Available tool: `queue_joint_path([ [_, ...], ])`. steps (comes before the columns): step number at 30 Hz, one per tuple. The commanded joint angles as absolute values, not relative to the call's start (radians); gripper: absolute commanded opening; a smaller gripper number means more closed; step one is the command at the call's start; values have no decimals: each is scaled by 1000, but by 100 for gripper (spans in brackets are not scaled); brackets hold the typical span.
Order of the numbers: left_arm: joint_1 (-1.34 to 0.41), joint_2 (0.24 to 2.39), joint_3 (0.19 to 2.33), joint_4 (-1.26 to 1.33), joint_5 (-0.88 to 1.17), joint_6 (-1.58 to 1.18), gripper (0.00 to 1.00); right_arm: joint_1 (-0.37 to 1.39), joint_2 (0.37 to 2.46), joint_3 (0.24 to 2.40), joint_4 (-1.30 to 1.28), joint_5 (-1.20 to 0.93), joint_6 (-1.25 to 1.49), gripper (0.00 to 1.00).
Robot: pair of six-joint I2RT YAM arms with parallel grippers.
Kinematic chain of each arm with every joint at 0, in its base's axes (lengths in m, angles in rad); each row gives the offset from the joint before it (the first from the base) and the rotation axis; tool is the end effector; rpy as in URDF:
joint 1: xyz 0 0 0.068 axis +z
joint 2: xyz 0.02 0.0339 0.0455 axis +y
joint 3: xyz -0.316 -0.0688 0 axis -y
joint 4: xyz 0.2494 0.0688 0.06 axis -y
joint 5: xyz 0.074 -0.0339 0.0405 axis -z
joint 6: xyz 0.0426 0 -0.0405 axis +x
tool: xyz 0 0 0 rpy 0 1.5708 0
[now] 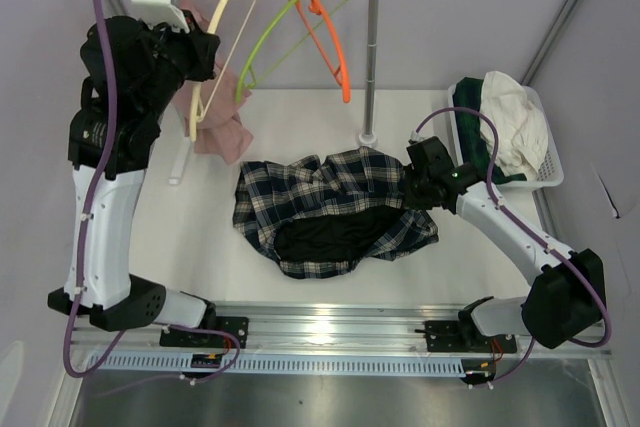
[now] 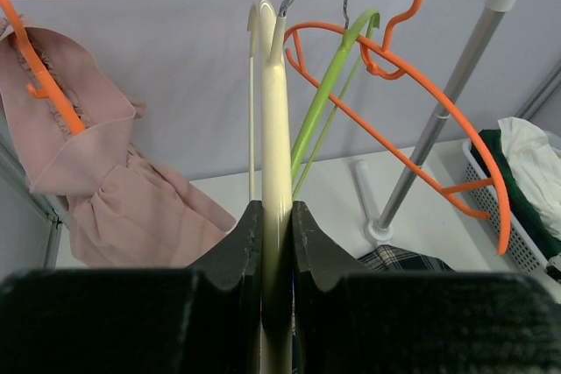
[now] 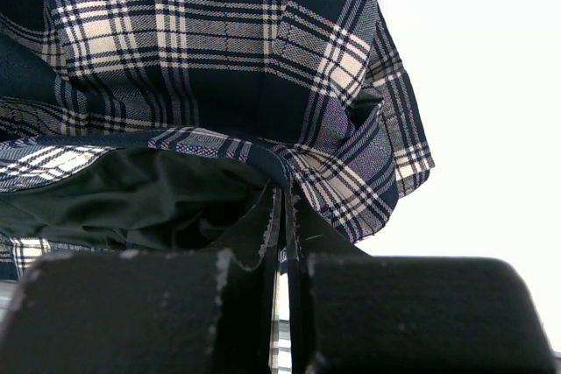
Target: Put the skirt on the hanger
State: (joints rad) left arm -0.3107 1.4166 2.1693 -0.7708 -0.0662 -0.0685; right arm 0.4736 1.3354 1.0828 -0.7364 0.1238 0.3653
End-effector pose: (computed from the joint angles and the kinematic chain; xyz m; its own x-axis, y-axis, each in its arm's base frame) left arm 0.2189 -0.0673 0.6379 -0.0338 -0.0609 -0.9976 0.2403 0.9684 -0.0672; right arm 0.2397 0.1169 0.3194 -0.8346 -0.0294 -0.5501 -0.1007 0.9899 0.0999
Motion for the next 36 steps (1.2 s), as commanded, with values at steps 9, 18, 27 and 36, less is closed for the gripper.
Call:
queue_joint_path([
  [9, -305, 1191, 2089, -750, -8, -66, 0, 468, 1351, 1101, -721, 133, 350, 0],
  [18, -305, 1017, 1938, -675, 231, -86, 0, 468, 1351, 1114, -733, 141, 348, 0],
  [27, -305, 798, 1550, -638, 603, -167, 0, 466, 1310, 1121, -755, 141, 353, 0],
  [36, -328, 621, 1261, -716, 761, -132, 0, 439, 1276, 1121, -752, 100, 367, 0],
])
